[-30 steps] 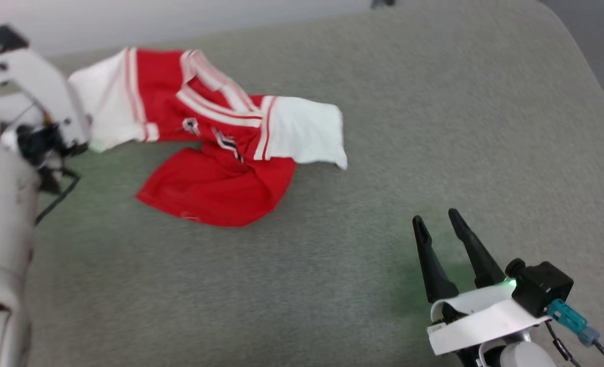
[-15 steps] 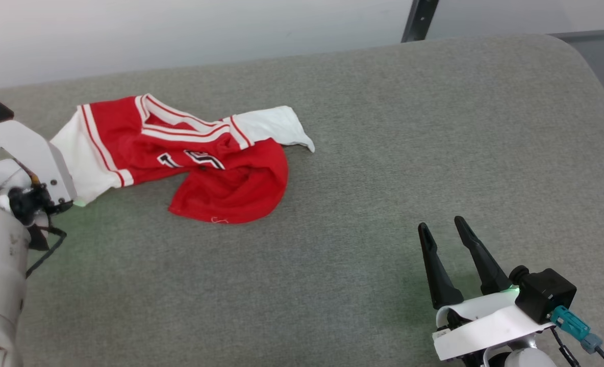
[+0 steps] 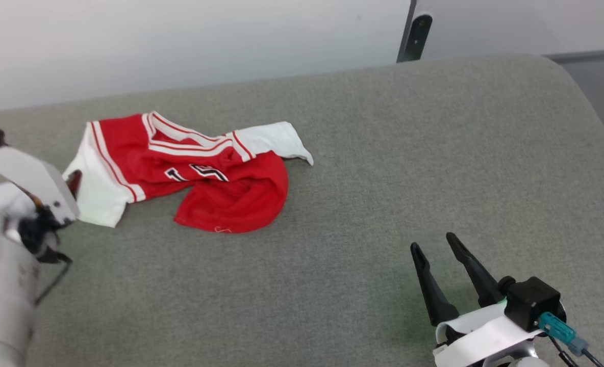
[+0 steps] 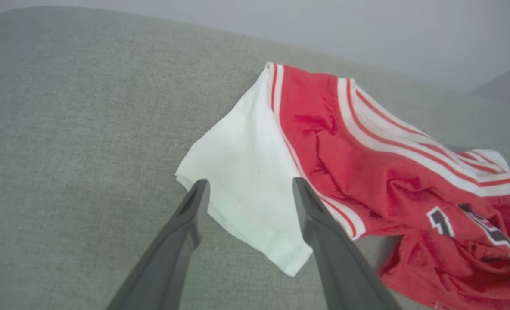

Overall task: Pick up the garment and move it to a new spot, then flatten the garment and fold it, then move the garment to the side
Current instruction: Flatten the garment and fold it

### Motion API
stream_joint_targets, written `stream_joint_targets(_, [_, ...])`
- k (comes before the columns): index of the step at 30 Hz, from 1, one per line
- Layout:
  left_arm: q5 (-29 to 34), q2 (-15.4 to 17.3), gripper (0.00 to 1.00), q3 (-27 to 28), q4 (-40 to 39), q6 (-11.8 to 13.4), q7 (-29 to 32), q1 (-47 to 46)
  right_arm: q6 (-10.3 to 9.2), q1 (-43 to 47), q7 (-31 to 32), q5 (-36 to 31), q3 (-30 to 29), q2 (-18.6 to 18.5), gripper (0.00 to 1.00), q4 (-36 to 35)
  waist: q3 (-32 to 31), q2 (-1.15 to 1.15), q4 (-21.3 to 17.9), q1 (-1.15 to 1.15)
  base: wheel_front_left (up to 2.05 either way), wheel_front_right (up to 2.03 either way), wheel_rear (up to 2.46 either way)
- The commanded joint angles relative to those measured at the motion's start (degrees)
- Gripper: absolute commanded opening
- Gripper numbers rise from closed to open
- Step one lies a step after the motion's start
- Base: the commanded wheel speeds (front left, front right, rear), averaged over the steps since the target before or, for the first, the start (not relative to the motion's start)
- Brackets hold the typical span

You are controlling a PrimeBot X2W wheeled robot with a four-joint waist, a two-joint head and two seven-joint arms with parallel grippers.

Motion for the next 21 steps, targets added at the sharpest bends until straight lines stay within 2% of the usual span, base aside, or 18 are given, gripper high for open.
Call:
stream_joint_targets(1, [-0.6,-0.6,1.0,0.2,-0.5,-0.3,-0.9,1.4,-0.02,-0.8,0.3,-0.3,0.2,-0.5,1.0,0.2,-1.1,0.0,1.0,0.0,0.0,0.0,0.0])
stream_joint_targets(8, [-6.9,-4.6,1.0,-0.6,-15.4,-0.4,-12.6,15.6,-0.02,-3.2,4.3,-0.6,2.6,-5.5,1.0,1.7,-3.0,0.0,5.8,0.0,0.0,0.0,0.0])
stream_joint_targets(13, [-7.1,-7.8,1.0,-0.7,-26.3,0.3,-21.9,26.5,-0.02,-7.0,7.9,0.6,5.4,-10.1,1.0,2.4,-3.4,0.0,9.8,0.0,0.0,0.0,0.0])
stream_joint_targets(15, [-6.3,-8.9,1.0,-0.6,-31.1,2.2,-25.1,30.9,-0.02,-9.4,9.7,1.1,7.0,-12.6,1.0,2.9,-3.4,0.0,11.4,0.0,0.0,0.0,0.0])
stream_joint_targets(21, [-1.7,-11.2,1.0,-3.2,-45.3,8.4,-29.1,41.9,-0.03,-18.4,14.3,5.9,14.6,-20.9,1.0,5.3,-2.1,0.0,16.4,0.0,0.0,0.0,0.0])
